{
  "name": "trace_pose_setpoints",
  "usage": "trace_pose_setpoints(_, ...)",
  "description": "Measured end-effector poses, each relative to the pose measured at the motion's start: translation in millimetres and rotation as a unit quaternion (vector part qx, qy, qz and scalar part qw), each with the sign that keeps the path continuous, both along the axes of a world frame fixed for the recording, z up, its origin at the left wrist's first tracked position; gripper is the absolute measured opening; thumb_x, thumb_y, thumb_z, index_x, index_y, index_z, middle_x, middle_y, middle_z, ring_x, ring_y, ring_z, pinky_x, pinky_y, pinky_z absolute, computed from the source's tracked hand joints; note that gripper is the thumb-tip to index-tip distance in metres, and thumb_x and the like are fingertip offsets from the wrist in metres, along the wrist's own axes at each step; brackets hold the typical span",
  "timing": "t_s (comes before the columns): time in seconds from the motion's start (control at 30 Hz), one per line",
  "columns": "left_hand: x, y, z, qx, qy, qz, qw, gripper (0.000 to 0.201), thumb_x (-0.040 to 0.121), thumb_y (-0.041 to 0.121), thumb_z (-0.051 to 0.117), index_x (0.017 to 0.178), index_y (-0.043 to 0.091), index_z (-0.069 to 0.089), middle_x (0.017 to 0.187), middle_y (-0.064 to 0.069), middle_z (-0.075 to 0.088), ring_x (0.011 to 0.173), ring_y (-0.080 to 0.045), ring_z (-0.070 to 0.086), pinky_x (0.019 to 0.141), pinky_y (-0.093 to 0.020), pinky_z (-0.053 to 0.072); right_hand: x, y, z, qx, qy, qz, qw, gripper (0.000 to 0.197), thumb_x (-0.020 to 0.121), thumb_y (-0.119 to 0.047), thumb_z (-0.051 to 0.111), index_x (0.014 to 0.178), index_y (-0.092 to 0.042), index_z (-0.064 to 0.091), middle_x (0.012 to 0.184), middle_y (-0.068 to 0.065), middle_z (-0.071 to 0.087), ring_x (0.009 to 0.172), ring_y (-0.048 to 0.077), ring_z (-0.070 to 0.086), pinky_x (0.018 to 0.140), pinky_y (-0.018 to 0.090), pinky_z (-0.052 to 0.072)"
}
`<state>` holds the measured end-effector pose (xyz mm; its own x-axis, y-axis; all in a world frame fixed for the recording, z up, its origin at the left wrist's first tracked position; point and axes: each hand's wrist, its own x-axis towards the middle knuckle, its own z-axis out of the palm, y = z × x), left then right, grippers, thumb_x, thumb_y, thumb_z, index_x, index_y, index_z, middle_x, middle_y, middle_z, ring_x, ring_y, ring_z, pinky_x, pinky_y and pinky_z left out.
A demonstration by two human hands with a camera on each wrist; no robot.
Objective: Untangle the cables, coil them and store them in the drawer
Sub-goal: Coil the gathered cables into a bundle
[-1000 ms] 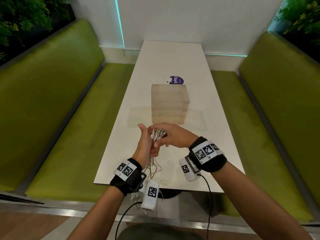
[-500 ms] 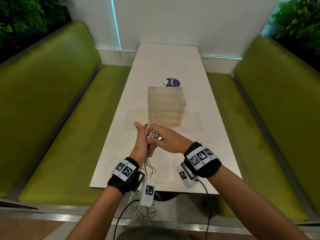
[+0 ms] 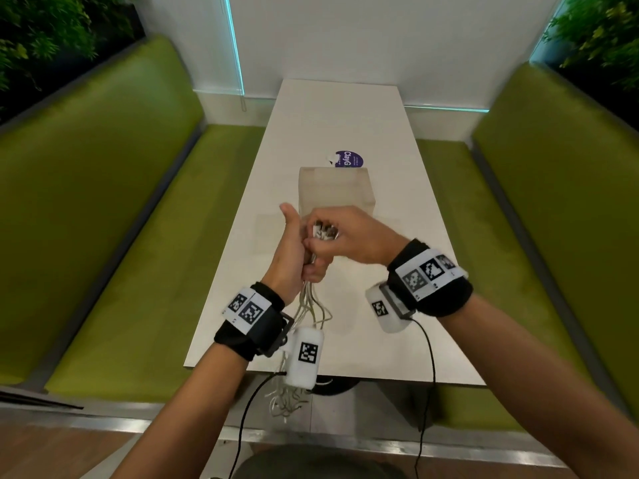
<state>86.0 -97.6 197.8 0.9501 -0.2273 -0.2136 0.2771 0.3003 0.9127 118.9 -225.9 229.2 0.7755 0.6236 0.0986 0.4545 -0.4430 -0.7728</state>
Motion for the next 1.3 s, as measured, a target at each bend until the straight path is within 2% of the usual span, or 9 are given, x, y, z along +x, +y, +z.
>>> trace_pose_setpoints(0.47, 30.5, -17.7, 88.4, -0.033, -0.166, -0.046, 0.984, 0.067, 0.094, 0.062, 0.009, 0.1, 0.016, 0.056, 0.057, -0.002, 0.043, 0.048, -0.014, 0.033, 0.043, -0.025, 0.026, 30.9, -19.2, 113.3, -0.057, -0.107, -0.018, 0.992, 0.005, 0.084, -0.011, 0.063, 0.08, -0.007, 0.063, 0.057, -0.007, 0.061, 0.049, 0.001, 0.054, 0.051, 0.015, 0.041)
trace_pose_setpoints(0.6, 38.4, -18.2, 95.8, -0.02, -0.201, -0.044, 0.978, 0.045, 0.098, 0.048, 0.031, 0.113, 0.01, 0.049, 0.063, -0.004, 0.055, 0.052, -0.017, 0.048, 0.054, -0.03, 0.04, 40.0, -26.9, 143.5, -0.007, -0.122, -0.052, 0.991, 0.018, 0.089, -0.015, 0.061, 0.083, 0.002, 0.06, 0.05, -0.008, 0.051, 0.039, 0.003, 0.041, 0.04, 0.016, 0.033)
trace_pose_setpoints(0.7, 36.4, -19.8, 80.6, -0.033, -0.217, -0.059, 0.974, 0.024, 0.098, 0.028, 0.041, 0.103, 0.01, 0.056, 0.056, 0.003, 0.047, 0.051, -0.016, 0.05, 0.057, -0.026, 0.043, 42.6, -29.1, 143.2, 0.011, -0.102, -0.061, 0.993, 0.018, 0.089, -0.016, 0.062, 0.082, 0.001, 0.06, 0.049, -0.005, 0.053, 0.038, 0.006, 0.041, 0.038, 0.016, 0.032)
trace_pose_setpoints(0.87, 39.2, -17.9, 55.4, 0.038, -0.187, -0.045, 0.981, 0.034, 0.101, 0.031, 0.04, 0.075, 0.013, 0.052, 0.046, 0.011, 0.033, 0.04, -0.01, 0.038, 0.051, -0.026, 0.035, 49.8, -31.4, 109.0, 0.006, 0.003, -0.091, 0.996, 0.027, 0.089, -0.021, 0.065, 0.089, 0.005, 0.059, 0.06, 0.005, 0.051, 0.039, 0.006, 0.04, 0.038, 0.017, 0.031)
trace_pose_setpoints(0.93, 42.4, -13.4, 43.3, 0.089, -0.153, -0.018, 0.984, 0.037, 0.1, 0.034, 0.041, 0.069, 0.014, 0.047, 0.046, 0.012, 0.029, 0.04, -0.008, 0.026, 0.044, -0.022, 0.029, 55.7, -35.8, 97.7, -0.048, 0.055, -0.098, 0.992, 0.037, 0.086, -0.032, 0.067, 0.107, -0.002, 0.059, 0.08, 0.01, 0.059, 0.05, 0.01, 0.055, 0.045, 0.021, 0.043)
trace_pose_setpoints(1.0, 46.6, -7.4, 32.1, 0.141, -0.142, -0.001, 0.98, 0.04, 0.099, 0.036, 0.044, 0.065, 0.015, 0.045, 0.045, 0.011, 0.03, 0.039, -0.008, 0.024, 0.041, -0.02, 0.025, 59.7, -41.3, 92.6, -0.139, 0.031, -0.107, 0.984, 0.063, 0.082, -0.042, 0.066, 0.135, -0.015, 0.043, 0.12, 0.013, 0.056, 0.092, 0.02, 0.066, 0.074, 0.029, 0.053)
trace_pose_setpoints(1.1, 51.4, 1.9, 24.2, 0.203, -0.157, -0.028, 0.966, 0.04, 0.098, 0.037, 0.044, 0.065, 0.016, 0.046, 0.044, 0.009, 0.033, 0.038, -0.01, 0.028, 0.04, -0.022, 0.025, 53.5, -37.9, 87.6, -0.285, -0.116, -0.059, 0.95, 0.094, 0.072, -0.048, 0.074, 0.148, -0.031, 0.021, 0.157, 0.007, 0.014, 0.139, 0.025, 0.027, 0.111, 0.041, 0.029)
trace_pose_setpoints(1.2, 52.3, 5.2, 27.4, 0.23, -0.165, -0.072, 0.956, 0.039, 0.099, 0.036, 0.042, 0.065, 0.017, 0.048, 0.045, 0.009, 0.034, 0.04, -0.01, 0.03, 0.042, -0.021, 0.028, 43.3, -20.0, 71.5, -0.478, -0.215, 0.023, 0.851, 0.073, 0.079, -0.046, 0.068, 0.141, -0.027, 0.035, 0.157, 0.002, 0.017, 0.145, 0.028, 0.008, 0.113, 0.057, 0.01)
trace_pose_setpoints(1.3, 51.8, 7.9, 30.4, 0.227, -0.16, -0.106, 0.955, 0.041, 0.101, 0.03, 0.037, 0.064, 0.017, 0.049, 0.045, 0.011, 0.034, 0.04, -0.007, 0.028, 0.041, -0.018, 0.027, 40.2, -10.9, 63.4, -0.478, -0.221, 0.048, 0.849, 0.019, 0.089, -0.033, 0.058, 0.103, -0.02, 0.055, 0.123, 0.002, 0.058, 0.127, 0.023, 0.044, 0.11, 0.056, 0.019)
